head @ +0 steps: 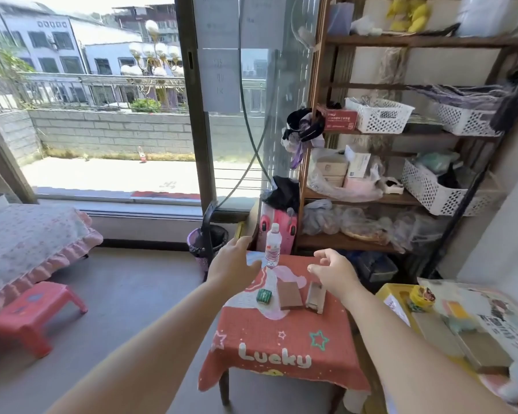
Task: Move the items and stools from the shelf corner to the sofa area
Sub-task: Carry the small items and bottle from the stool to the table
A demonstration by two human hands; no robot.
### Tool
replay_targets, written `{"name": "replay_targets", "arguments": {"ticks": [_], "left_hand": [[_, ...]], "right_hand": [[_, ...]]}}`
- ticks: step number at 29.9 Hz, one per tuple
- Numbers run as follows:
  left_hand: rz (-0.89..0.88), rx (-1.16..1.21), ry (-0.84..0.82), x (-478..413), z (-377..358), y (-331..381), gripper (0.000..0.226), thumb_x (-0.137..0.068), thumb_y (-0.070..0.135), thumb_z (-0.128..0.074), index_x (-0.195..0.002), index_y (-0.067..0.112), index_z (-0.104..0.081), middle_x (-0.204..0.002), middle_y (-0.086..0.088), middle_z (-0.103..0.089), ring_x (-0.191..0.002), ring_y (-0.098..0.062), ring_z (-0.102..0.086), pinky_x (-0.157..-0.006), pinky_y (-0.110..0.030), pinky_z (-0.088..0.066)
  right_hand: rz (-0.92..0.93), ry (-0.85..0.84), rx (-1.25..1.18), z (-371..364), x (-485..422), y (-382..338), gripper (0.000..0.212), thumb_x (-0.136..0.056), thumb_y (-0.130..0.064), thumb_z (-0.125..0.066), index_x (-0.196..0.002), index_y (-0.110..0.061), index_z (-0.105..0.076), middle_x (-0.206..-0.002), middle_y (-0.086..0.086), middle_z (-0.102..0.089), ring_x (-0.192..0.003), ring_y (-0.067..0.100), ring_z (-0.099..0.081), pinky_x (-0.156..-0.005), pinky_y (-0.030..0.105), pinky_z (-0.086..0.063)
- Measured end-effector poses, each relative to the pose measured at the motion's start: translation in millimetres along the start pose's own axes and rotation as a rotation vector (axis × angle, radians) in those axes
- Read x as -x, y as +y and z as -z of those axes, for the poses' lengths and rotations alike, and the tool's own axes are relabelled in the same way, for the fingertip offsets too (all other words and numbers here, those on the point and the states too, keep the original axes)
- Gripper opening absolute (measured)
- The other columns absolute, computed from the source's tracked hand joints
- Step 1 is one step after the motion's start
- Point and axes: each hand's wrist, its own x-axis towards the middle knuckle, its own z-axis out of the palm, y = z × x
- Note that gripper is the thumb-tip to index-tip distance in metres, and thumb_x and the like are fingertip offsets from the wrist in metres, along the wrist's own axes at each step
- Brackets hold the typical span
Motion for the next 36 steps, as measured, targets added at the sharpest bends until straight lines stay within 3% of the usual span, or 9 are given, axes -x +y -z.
{"name": "replay_targets", "arguments": {"ticks": [7, 10, 13, 16, 20, 26, 28, 34, 36], "left_hand": [[0.046, 0.021, -0.020, -73, -24, -29, 0.056, -0.089, 0.031, -0.055, -0.140, 0.017, -0.037, -0.137, -0.006, -0.048, -0.123, -0.026, -0.048, -0.093, -0.034, -0.043], [0.052, 0.044, -0.039, -113, -39, -43, 0.056, -0.089, 0.031, -0.055, -0.140, 0.018, -0.037, -0.139, -0.006, -0.047, -0.124, -0.025, -0.047, -0.094, -0.036, -0.044], [0.043, 0.046, -0.078, -162, -53, -58, 0.056, -0.090, 0.032, -0.054, -0.142, 0.019, -0.036, -0.142, -0.005, -0.046, -0.126, -0.025, -0.047, -0.096, -0.036, -0.044], [0.061, 0.041, -0.092, -203, -61, -76, 0.056, -0.089, 0.032, -0.055, -0.141, 0.020, -0.038, -0.142, -0.005, -0.046, -0.124, -0.025, -0.049, -0.095, -0.037, -0.045], [0.095, 0.036, -0.167, -244, -84, -90, 0.056, -0.089, 0.033, -0.055, -0.140, 0.019, -0.039, -0.141, -0.006, -0.047, -0.123, -0.026, -0.049, -0.096, -0.038, -0.047], [0.123, 0.037, -0.273, -272, -134, -100, 0.055, -0.089, 0.032, -0.054, -0.141, 0.019, -0.039, -0.142, -0.004, -0.045, -0.125, -0.023, -0.047, -0.098, -0.036, -0.044], [0.146, 0.036, -0.328, -275, -152, -104, 0.053, -0.091, 0.034, -0.052, -0.141, 0.020, -0.040, -0.142, -0.005, -0.045, -0.124, -0.024, -0.048, -0.095, -0.037, -0.045], [0.238, 0.019, -0.423, -289, -204, -113, 0.049, -0.092, 0.031, -0.050, -0.139, 0.020, -0.040, -0.135, -0.005, -0.050, -0.125, -0.024, -0.045, -0.094, -0.037, -0.043], [0.270, 0.009, -0.444, -294, -217, -116, 0.049, -0.092, 0.032, -0.050, -0.138, 0.020, -0.041, -0.138, -0.004, -0.048, -0.124, -0.023, -0.046, -0.095, -0.036, -0.043]], "right_hand": [[-0.015, -0.056, 0.048, -31, -76, -1, 0.041, -0.088, -0.017, -0.059, -0.128, -0.014, -0.052, -0.132, 0.010, -0.049, -0.116, 0.022, -0.050, -0.085, 0.028, -0.044], [-0.058, -0.062, 0.080, -42, -114, 4, 0.042, -0.088, -0.019, -0.058, -0.129, -0.015, -0.051, -0.133, 0.009, -0.048, -0.114, 0.022, -0.051, -0.064, 0.024, -0.043], [-0.111, -0.067, 0.114, -55, -163, 3, 0.043, -0.088, -0.019, -0.057, -0.130, -0.015, -0.050, -0.134, 0.010, -0.047, -0.116, 0.024, -0.052, -0.077, 0.028, -0.045], [-0.147, -0.078, 0.155, -67, -198, 3, 0.044, -0.088, -0.020, -0.057, -0.131, -0.016, -0.050, -0.134, 0.010, -0.047, -0.104, 0.022, -0.054, -0.075, 0.026, -0.043], [-0.198, -0.109, 0.199, -82, -237, 21, 0.045, -0.088, -0.020, -0.058, -0.132, -0.016, -0.049, -0.136, 0.009, -0.045, -0.091, 0.015, -0.047, -0.056, 0.017, -0.036], [-0.333, -0.154, 0.239, -100, -273, 61, 0.045, -0.087, -0.025, -0.057, -0.130, -0.020, -0.049, -0.136, 0.008, -0.045, -0.117, 0.025, -0.051, -0.098, 0.036, -0.042], [-0.369, -0.190, 0.263, -106, -283, 77, 0.045, -0.085, -0.027, -0.059, -0.128, -0.021, -0.050, -0.134, 0.008, -0.047, -0.120, 0.026, -0.050, -0.103, 0.043, -0.040], [-0.456, -0.279, 0.239, -120, -312, 123, 0.046, -0.086, -0.022, -0.061, -0.130, -0.017, -0.049, -0.135, 0.010, -0.044, -0.111, 0.023, -0.050, -0.067, 0.026, -0.041], [-0.455, -0.293, 0.243, -123, -322, 136, 0.046, -0.087, -0.022, -0.060, -0.131, -0.017, -0.048, -0.133, 0.008, -0.046, -0.106, 0.021, -0.049, -0.063, 0.025, -0.038]]}}
